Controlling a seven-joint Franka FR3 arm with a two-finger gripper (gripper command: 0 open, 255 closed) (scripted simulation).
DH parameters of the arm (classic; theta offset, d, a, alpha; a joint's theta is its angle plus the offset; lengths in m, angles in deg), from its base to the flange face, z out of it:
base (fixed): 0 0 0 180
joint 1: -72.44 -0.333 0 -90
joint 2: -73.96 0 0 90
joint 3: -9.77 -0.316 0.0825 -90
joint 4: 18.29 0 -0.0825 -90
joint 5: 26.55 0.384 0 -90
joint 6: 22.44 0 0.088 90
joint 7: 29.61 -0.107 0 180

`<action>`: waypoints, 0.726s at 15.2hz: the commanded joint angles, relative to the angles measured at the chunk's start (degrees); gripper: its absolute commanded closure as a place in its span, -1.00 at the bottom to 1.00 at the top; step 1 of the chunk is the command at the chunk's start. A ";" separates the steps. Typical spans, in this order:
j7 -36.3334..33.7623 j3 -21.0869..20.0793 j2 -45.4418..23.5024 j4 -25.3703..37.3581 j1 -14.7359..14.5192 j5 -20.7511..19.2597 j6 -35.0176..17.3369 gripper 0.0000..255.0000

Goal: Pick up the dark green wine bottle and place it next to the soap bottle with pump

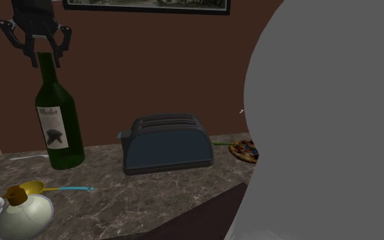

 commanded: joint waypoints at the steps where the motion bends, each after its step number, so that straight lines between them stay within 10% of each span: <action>1: 0.14 0.01 -0.30 -1.08 0.01 0.03 -1.44 1.00; 11: 0.62 -0.04 -1.80 -6.74 -0.03 0.22 -8.58 1.00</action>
